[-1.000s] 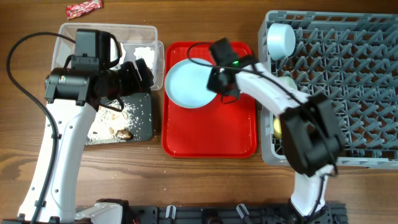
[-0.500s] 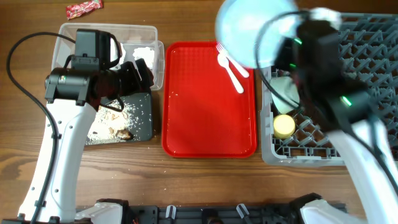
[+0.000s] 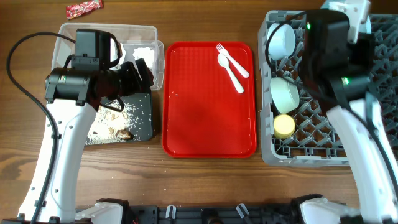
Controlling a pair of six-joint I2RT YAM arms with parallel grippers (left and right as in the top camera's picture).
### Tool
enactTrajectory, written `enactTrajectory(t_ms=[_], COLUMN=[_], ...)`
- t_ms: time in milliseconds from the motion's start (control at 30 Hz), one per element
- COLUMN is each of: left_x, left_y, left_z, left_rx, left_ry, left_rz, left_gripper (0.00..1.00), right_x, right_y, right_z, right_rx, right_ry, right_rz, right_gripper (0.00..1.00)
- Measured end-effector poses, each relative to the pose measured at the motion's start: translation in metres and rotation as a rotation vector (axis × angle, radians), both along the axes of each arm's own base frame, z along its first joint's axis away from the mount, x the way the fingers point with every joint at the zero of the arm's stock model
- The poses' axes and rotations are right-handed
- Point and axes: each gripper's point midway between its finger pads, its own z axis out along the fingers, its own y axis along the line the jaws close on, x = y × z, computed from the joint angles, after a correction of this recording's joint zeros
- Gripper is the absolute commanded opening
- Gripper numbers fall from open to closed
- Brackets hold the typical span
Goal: Sort waste into correct bins and load items into the dishwasher rack
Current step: 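Lift light blue plate and stand it upright in dish rack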
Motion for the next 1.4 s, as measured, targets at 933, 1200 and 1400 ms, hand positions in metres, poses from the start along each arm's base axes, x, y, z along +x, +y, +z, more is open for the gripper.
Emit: enactTrajectory(t_ms=[933, 1200, 1400], left_x=[0.0, 0.0, 0.0], left_y=[0.0, 0.0, 0.0], left_z=[0.0, 0.0, 0.0], left_rx=[0.0, 0.0, 0.0], left_ry=[0.0, 0.0, 0.0], left_rz=[0.0, 0.0, 0.0], left_gripper=[1.0, 1.0, 1.0], right_x=[0.105, 0.078, 0.045], right_y=[-0.001, 0.032, 0.182], right_z=[-0.146, -0.111, -0.062], right_rx=[-0.066, 0.147, 0.731], right_ry=[0.33, 0.284, 0.135], right_rz=[0.069, 0.276, 0.926], right_gripper=[1.0, 1.0, 1.0])
